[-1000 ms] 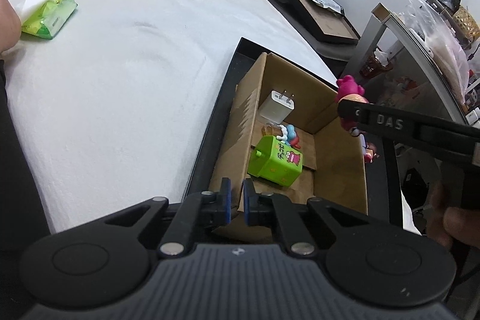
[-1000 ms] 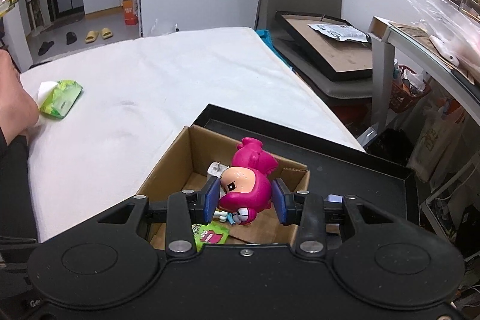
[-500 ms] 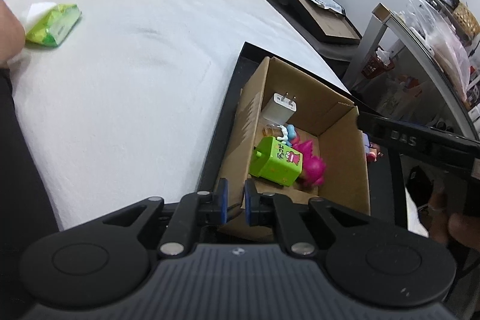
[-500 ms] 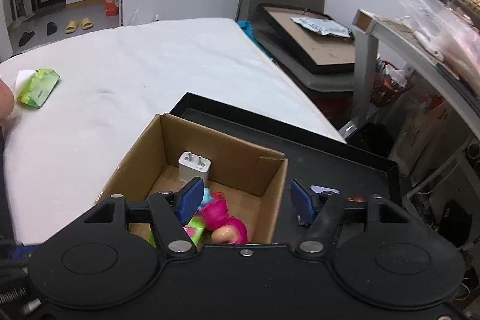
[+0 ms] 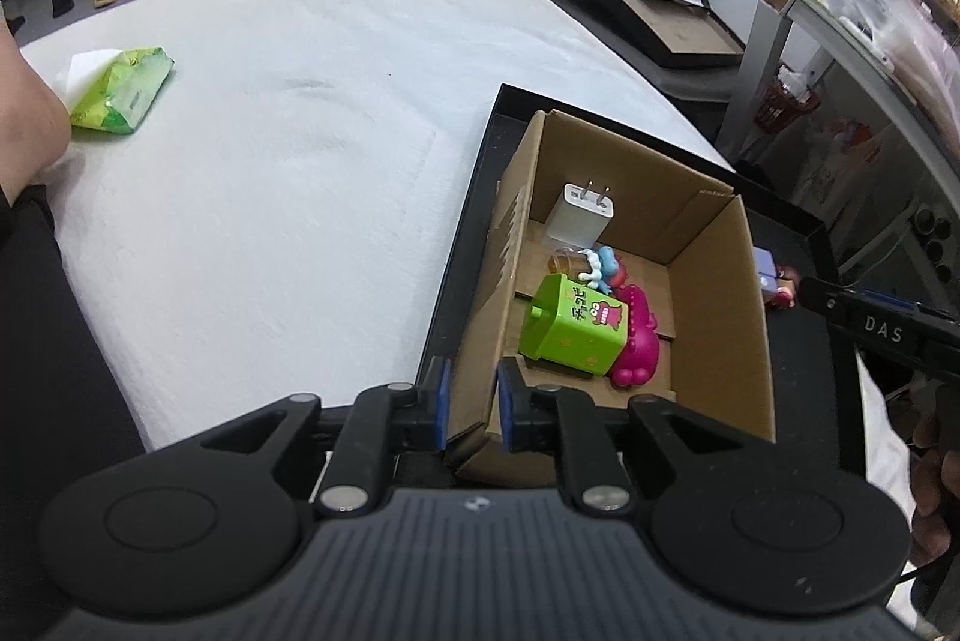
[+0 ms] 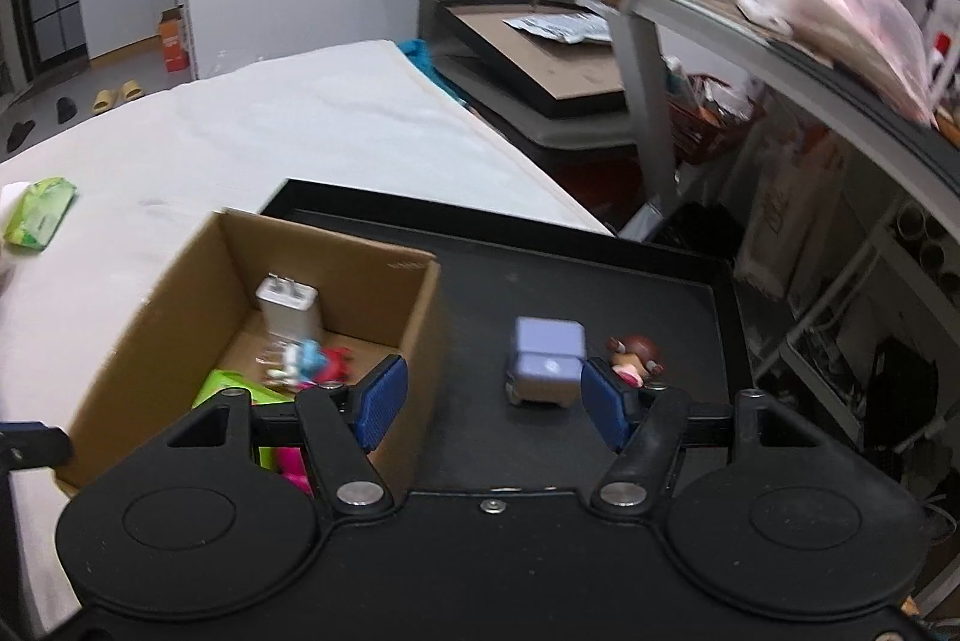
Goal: Organize rigid objects
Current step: 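Move the right tool to the brown-haired doll figurine and grasp it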
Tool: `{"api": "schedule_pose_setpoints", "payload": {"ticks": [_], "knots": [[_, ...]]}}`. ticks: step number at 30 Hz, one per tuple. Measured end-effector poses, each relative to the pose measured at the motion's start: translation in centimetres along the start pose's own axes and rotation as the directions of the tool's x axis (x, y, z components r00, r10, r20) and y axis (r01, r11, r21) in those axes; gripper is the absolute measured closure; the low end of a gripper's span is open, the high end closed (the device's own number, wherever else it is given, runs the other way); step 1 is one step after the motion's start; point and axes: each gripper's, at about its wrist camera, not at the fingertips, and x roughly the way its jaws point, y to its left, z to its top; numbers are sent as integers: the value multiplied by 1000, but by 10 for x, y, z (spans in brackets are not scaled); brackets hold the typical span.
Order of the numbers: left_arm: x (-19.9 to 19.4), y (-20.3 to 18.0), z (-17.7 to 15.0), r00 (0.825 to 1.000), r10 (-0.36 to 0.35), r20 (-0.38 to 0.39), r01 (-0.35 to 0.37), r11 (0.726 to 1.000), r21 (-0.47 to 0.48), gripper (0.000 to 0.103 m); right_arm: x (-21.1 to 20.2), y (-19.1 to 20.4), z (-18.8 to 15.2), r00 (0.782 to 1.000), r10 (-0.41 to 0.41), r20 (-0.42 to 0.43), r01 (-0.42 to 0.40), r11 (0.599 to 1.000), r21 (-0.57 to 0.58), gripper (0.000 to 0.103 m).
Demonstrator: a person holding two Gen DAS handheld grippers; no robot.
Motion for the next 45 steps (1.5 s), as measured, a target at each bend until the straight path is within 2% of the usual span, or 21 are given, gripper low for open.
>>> {"api": "schedule_pose_setpoints", "payload": {"ticks": [13, 23, 31, 41, 42, 44, 45], "knots": [[14, -22, 8, 996, 91, -8, -91, 995, 42, 81, 30, -40, -12, 999, 24, -29, -22, 997, 80, 39], [27, -45, 22, 990, 141, 3, -141, 986, 91, 64, 54, -78, -13, 999, 30, -45, -23, 987, 158, 40], [41, -62, 39, 985, 174, -7, -171, 977, 128, 61, 86, -104, -13, 996, 51, -78, -31, 970, 242, 41], [57, -72, 51, 979, 201, -34, -194, 970, 147, 59, 124, -116, -6, 990, 61, -126, -22, 958, 287, 42], [57, -72, 52, 979, 200, -37, -193, 970, 145, 59, 128, -115, -5, 989, 67, -130, -27, 957, 290, 43], [56, -73, 52, 980, 195, -37, -188, 971, 146, 59, 138, -114, -5, 984, 97, -152, -50, 957, 285, 54], [55, -73, 52, 981, 192, -36, -185, 971, 149, 59, 142, -112, -5, 980, 98, -171, -49, 961, 273, 68]]}}
